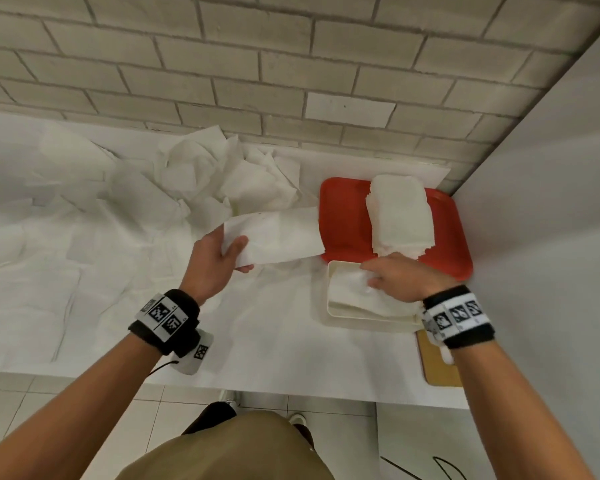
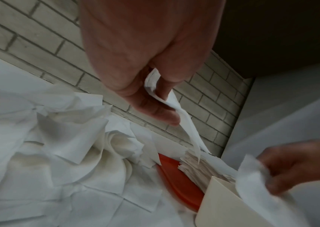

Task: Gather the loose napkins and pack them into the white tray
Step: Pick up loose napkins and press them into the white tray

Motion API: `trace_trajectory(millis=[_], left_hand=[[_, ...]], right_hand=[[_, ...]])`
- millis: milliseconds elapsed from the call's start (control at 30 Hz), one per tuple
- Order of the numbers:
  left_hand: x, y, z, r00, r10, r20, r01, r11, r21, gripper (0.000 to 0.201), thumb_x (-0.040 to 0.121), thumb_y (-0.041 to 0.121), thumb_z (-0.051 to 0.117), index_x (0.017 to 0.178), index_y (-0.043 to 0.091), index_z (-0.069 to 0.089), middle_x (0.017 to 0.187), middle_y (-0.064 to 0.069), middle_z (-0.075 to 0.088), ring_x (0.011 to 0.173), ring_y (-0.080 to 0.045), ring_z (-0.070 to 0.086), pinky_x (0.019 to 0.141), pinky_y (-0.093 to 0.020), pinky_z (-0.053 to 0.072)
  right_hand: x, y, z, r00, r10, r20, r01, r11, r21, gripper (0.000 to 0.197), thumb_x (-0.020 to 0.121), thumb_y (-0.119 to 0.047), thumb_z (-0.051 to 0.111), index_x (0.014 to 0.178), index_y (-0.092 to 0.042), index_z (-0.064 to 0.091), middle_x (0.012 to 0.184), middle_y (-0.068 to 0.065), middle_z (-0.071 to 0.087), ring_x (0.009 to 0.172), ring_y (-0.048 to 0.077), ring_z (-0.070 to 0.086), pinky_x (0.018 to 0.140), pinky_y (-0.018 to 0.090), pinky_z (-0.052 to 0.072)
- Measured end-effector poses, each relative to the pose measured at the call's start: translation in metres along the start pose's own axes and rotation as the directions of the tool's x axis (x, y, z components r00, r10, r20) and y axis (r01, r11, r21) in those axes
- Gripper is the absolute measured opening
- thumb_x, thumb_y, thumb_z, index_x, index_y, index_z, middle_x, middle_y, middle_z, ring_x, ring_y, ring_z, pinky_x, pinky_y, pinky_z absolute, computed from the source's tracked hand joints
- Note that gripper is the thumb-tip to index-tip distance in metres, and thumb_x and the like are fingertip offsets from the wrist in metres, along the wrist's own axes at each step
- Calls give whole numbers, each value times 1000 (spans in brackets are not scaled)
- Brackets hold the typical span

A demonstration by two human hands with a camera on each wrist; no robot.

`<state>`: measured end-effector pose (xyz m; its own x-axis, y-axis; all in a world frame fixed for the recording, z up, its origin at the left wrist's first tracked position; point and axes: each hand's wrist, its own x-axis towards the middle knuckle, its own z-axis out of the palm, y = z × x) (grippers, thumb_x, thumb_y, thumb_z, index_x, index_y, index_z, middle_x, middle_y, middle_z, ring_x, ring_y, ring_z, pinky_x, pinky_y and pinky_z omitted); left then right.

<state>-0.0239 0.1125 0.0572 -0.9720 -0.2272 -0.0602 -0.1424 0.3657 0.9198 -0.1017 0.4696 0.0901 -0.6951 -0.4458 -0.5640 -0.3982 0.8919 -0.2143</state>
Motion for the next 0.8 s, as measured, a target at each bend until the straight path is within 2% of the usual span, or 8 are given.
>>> trace_trajectory(millis=[200, 300, 367, 433, 533, 600, 700, 800], left_hand=[[-17, 6, -3, 990, 67, 126, -84, 988, 132, 24, 110, 35, 56, 126, 19, 64, 78, 4, 80, 73, -5, 78, 75, -20, 55], [-23, 17, 5, 971, 81, 226, -111, 986, 123, 24, 110, 37, 57, 123, 19, 65, 88, 4, 80, 75, -8, 78, 77, -28, 58], [-26, 28, 17, 952, 117, 282, -148, 985, 91, 27, 110, 38, 57, 126, 19, 67, 96, 4, 79, 76, -10, 78, 81, -36, 61], [-28, 42, 33, 940, 144, 310, -153, 988, 7, 28, 110, 35, 58, 129, 18, 67, 93, 3, 80, 74, -15, 78, 81, -35, 62], [-27, 55, 62, 938, 164, 304, -143, 986, -91, 30, 110, 33, 60, 135, 17, 66, 95, 3, 82, 79, -16, 79, 80, -36, 64], [-25, 58, 79, 933, 186, 308, -164, 982, -96, 32, 109, 33, 60, 138, 21, 65, 111, 6, 80, 92, -11, 78, 83, -36, 65], [-24, 50, 94, 921, 157, 357, -120, 985, -123, 16, 109, 23, 60, 122, 19, 67, 101, 4, 80, 86, -13, 77, 74, -37, 65], [-25, 32, 91, 929, 97, 357, -84, 995, -53, 9, 106, 12, 58, 107, 18, 65, 86, 0, 78, 77, -17, 75, 72, -37, 63]], right_hand=[[25, -3, 38, 985, 84, -148, -105, 985, -136, 32, 101, -19, 73, 131, -28, 64, 130, 3, 69, 114, 26, 67, 89, 39, 55], [3, -6, 32, 895, 97, -436, -11, 981, 195, 28, 109, -25, 62, 136, -32, 61, 128, -6, 72, 118, 20, 67, 98, 41, 55], [-20, -19, 24, 809, 217, -546, 188, 785, 590, 33, 112, -49, 53, 145, -44, 52, 133, -12, 70, 125, 12, 64, 106, 37, 49], [-38, -32, 22, 847, 234, -477, 319, 494, 809, 58, 103, -73, 49, 156, -59, 32, 161, -9, 50, 144, 12, 49, 116, 41, 37], [-50, -37, 37, 821, 298, -488, 434, 229, 871, 84, 93, -58, 79, 159, -57, 28, 165, -4, 41, 147, 17, 51, 118, 46, 45], [-52, -29, 49, 726, 495, -478, 434, 211, 876, 78, 90, -26, 89, 152, -44, 43, 144, -2, 61, 128, 16, 67, 102, 38, 60], [-51, -8, 65, 683, 629, -373, 273, 254, 928, 59, 92, -18, 87, 142, -26, 55, 125, -2, 75, 115, 19, 75, 101, 48, 62], [-44, 15, 78, 683, 648, -337, -57, 508, 860, 57, 96, -22, 82, 146, -14, 54, 127, 6, 74, 119, 29, 71, 105, 48, 56]])
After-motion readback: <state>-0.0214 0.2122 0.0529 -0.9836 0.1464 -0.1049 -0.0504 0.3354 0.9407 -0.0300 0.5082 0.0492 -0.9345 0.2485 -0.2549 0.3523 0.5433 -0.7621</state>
